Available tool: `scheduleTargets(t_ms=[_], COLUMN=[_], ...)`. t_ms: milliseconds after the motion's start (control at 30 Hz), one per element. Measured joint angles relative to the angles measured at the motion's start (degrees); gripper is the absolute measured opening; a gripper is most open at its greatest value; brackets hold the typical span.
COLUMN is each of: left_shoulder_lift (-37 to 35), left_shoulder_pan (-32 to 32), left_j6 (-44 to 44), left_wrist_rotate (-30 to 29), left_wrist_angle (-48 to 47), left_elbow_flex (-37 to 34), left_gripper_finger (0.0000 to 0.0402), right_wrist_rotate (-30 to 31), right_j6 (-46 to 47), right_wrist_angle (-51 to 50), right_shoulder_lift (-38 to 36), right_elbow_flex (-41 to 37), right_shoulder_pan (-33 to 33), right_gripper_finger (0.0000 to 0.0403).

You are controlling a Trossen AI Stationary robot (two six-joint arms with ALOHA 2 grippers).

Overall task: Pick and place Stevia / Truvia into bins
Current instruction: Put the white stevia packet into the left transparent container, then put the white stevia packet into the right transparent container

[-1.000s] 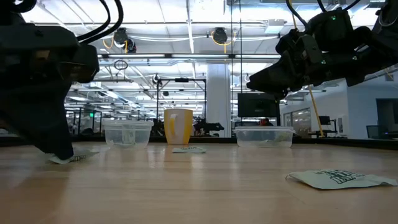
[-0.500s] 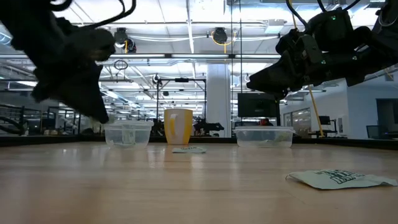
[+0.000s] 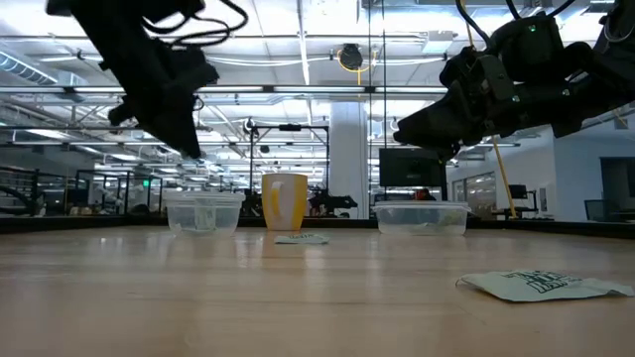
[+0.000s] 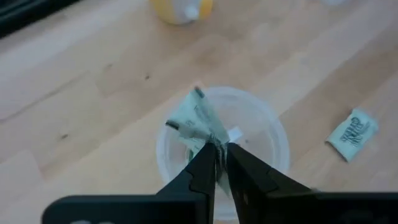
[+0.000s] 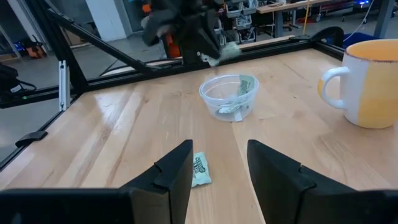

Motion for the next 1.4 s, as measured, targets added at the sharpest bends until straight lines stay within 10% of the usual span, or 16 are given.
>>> scheduleTargets(t_ms=[700,1400], left_shoulder_lift=[10.0,6.4], left_shoulder_pan=[4.6,1.8], left_j6=[7.5,28.6], left_wrist_rotate=[2.1,16.4], left_wrist_angle=[8.1,44.1], left_elbow_flex=[0.0,0.1], left_gripper_finger=[0.0103,0.0120], right_wrist_rotate=[-0.3,4.2], right_j6=[-0.9,-16.4], right_wrist_angle=[-4.7,-13.7], right_shoulder_lift=[0.0,0.0], right_elbow_flex=[0.0,8.1], right_shoulder_pan=[0.7,21.5], right_gripper_finger=[0.0144,0.0189])
